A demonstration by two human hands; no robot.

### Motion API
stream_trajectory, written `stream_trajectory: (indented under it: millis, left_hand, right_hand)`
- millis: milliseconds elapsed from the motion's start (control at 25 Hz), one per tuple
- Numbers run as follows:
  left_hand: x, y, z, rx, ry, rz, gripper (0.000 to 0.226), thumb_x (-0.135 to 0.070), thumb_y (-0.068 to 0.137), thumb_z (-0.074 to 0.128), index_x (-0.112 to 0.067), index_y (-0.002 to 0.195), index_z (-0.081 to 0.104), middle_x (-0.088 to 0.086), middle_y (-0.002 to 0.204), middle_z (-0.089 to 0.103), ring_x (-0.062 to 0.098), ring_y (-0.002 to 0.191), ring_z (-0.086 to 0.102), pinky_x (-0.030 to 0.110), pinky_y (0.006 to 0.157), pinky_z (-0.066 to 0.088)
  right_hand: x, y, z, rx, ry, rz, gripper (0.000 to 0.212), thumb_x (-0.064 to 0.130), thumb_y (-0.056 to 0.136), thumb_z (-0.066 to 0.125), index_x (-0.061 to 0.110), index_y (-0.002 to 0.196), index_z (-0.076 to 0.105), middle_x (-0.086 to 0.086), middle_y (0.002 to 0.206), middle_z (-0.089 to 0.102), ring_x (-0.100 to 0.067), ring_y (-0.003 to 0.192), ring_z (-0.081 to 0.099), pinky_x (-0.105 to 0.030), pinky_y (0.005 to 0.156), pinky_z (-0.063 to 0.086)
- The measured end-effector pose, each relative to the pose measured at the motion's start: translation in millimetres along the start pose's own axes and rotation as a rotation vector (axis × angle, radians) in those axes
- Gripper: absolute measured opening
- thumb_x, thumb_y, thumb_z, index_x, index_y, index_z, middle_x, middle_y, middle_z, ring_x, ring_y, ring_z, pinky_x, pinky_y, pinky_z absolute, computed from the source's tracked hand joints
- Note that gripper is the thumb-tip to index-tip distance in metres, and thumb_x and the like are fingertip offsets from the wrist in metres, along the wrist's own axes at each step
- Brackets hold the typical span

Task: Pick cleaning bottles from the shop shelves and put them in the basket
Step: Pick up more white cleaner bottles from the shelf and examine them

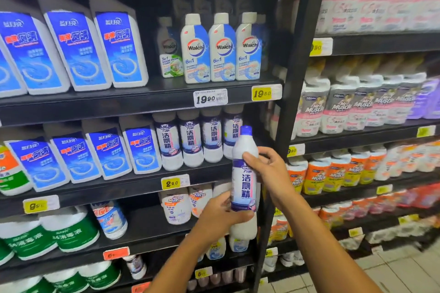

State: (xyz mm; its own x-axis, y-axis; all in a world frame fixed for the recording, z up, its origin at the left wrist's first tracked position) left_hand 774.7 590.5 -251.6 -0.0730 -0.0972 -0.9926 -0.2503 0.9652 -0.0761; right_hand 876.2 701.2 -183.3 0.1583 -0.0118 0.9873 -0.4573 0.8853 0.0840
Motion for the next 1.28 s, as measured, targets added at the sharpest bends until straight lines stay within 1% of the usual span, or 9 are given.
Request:
stream_trajectory:
  millis: [160, 280, 360, 440, 600, 800, 920, 1080, 1280]
  left_hand:
    - [-21, 50, 22, -0.094, 0.019, 0.012, 0.037, -0.019, 0.079, 0.081, -0.024, 0.113, 0.069, -0.01, 0.101, 0.076, 0.006, 0.094, 0.071, 0.019, 0.077, 0.054]
    - [-33, 77, 24, -0.159, 0.033, 0.041, 0.036, -0.012, 0.078, 0.081, -0.024, 0.11, 0.07, -0.008, 0.099, 0.077, 0.006, 0.092, 0.071, 0.02, 0.081, 0.055]
    - [-37, 91, 25, -0.195, 0.031, 0.058, 0.037, -0.009, 0.077, 0.08, -0.027, 0.108, 0.07, -0.008, 0.096, 0.077, 0.007, 0.088, 0.071, 0.02, 0.079, 0.055]
    - [-41, 104, 27, -0.227, 0.02, 0.068, 0.04, -0.011, 0.073, 0.081, -0.025, 0.108, 0.068, -0.005, 0.096, 0.076, 0.01, 0.087, 0.072, 0.026, 0.081, 0.057]
    - [-50, 128, 31, -0.28, 0.068, 0.108, 0.047, -0.017, 0.072, 0.079, -0.026, 0.115, 0.064, -0.004, 0.107, 0.073, 0.011, 0.099, 0.07, 0.036, 0.094, 0.055]
    - [-60, 146, 23, -0.336, 0.259, 0.156, 0.051, -0.016, 0.08, 0.077, -0.035, 0.123, 0.055, -0.012, 0.114, 0.069, 0.006, 0.107, 0.065, 0.031, 0.095, 0.053]
    - [-59, 145, 24, -0.449, 0.471, 0.193, 0.064, -0.018, 0.087, 0.071, -0.019, 0.145, 0.044, -0.003, 0.134, 0.058, 0.014, 0.123, 0.056, 0.035, 0.103, 0.049]
    - [-59, 146, 23, -0.392, 0.383, 0.258, 0.064, -0.008, 0.092, 0.064, -0.014, 0.149, 0.037, -0.002, 0.141, 0.046, 0.014, 0.13, 0.048, 0.034, 0.109, 0.044]
    - [-51, 148, 25, -0.278, 0.233, 0.239, 0.066, -0.001, 0.09, 0.061, -0.025, 0.146, 0.035, -0.007, 0.145, 0.038, 0.007, 0.13, 0.048, 0.03, 0.108, 0.045]
  right_hand:
    - [1, 53, -24, -0.039, -0.023, -0.075, 0.017, 0.027, 0.091, 0.071, 0.017, 0.103, 0.066, -0.003, 0.092, 0.077, -0.016, 0.081, 0.074, -0.029, 0.068, 0.06]
    - [-2, 80, -28, -0.075, -0.141, -0.088, 0.021, 0.035, 0.095, 0.063, 0.016, 0.103, 0.061, -0.003, 0.093, 0.072, -0.017, 0.08, 0.072, -0.025, 0.062, 0.056]
    - [-6, 92, -29, -0.062, -0.152, -0.062, 0.021, 0.03, 0.095, 0.064, 0.017, 0.108, 0.055, -0.004, 0.096, 0.069, -0.015, 0.078, 0.07, -0.021, 0.058, 0.053]
    - [-4, 100, -28, -0.034, -0.201, -0.079, 0.031, 0.023, 0.092, 0.067, 0.021, 0.117, 0.05, -0.003, 0.103, 0.067, -0.014, 0.082, 0.069, -0.027, 0.064, 0.057]
    - [9, 117, -25, 0.034, -0.322, -0.113, 0.059, 0.026, 0.095, 0.064, 0.023, 0.146, 0.036, -0.008, 0.121, 0.059, -0.023, 0.101, 0.066, -0.045, 0.086, 0.058]
    - [15, 126, -19, -0.042, -0.22, -0.156, 0.053, 0.016, 0.096, 0.064, 0.018, 0.143, 0.039, -0.006, 0.129, 0.056, -0.022, 0.11, 0.063, -0.047, 0.091, 0.057]
    - [10, 130, -18, -0.101, -0.139, -0.143, 0.059, 0.012, 0.095, 0.063, 0.018, 0.147, 0.035, -0.006, 0.134, 0.055, -0.022, 0.116, 0.061, -0.048, 0.097, 0.054]
    - [9, 139, -16, -0.127, -0.168, -0.202, 0.051, 0.011, 0.095, 0.063, 0.015, 0.139, 0.04, -0.005, 0.132, 0.055, -0.019, 0.118, 0.059, -0.046, 0.102, 0.051]
    - [6, 141, -18, -0.083, -0.226, -0.254, 0.04, 0.011, 0.095, 0.062, 0.014, 0.13, 0.041, -0.004, 0.124, 0.054, -0.015, 0.116, 0.058, -0.044, 0.101, 0.052]
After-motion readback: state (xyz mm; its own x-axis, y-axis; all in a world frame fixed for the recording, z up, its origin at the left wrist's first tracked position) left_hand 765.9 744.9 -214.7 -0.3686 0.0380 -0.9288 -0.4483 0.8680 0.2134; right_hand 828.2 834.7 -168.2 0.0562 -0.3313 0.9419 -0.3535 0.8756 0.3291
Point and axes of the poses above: each hand's wrist, its own y-axis towards the middle knuckle, its own z-axis out of the palm, x = y × z, the point moved 4 cm from there along y, towards the middle knuckle
